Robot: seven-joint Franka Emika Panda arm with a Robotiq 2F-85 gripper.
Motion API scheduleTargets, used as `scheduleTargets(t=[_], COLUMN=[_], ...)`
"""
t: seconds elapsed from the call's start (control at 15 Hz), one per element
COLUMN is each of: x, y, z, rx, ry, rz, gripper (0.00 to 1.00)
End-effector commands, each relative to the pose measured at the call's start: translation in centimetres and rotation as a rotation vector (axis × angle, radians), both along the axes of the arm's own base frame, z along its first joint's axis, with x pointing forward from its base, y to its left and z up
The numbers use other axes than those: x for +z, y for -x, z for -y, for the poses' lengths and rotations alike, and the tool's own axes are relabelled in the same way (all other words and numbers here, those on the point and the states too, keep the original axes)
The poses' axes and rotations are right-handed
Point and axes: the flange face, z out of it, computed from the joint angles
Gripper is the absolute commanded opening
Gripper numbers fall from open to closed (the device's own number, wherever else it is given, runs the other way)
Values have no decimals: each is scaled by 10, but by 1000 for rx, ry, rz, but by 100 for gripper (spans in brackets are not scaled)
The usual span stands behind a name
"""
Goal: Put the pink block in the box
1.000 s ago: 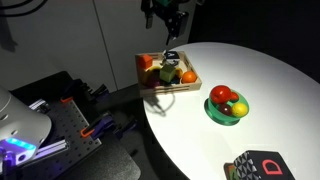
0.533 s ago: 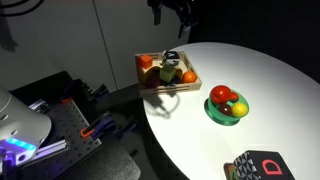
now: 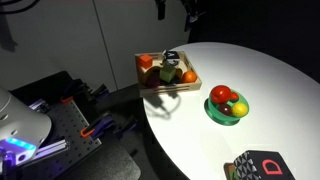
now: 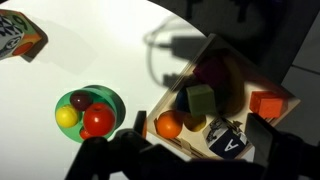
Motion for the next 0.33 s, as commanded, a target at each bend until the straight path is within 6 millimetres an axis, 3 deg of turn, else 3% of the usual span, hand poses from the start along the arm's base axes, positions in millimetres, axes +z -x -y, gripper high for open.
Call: scheduleTargets(t=[0.0, 0.07, 0.27], x=[12, 2, 0], y=[3, 1, 1], z=[3, 0, 0], rx=[-13, -1, 0], ry=[10, -2, -3], rz=[-15, -4, -8], gripper=[100, 100, 100])
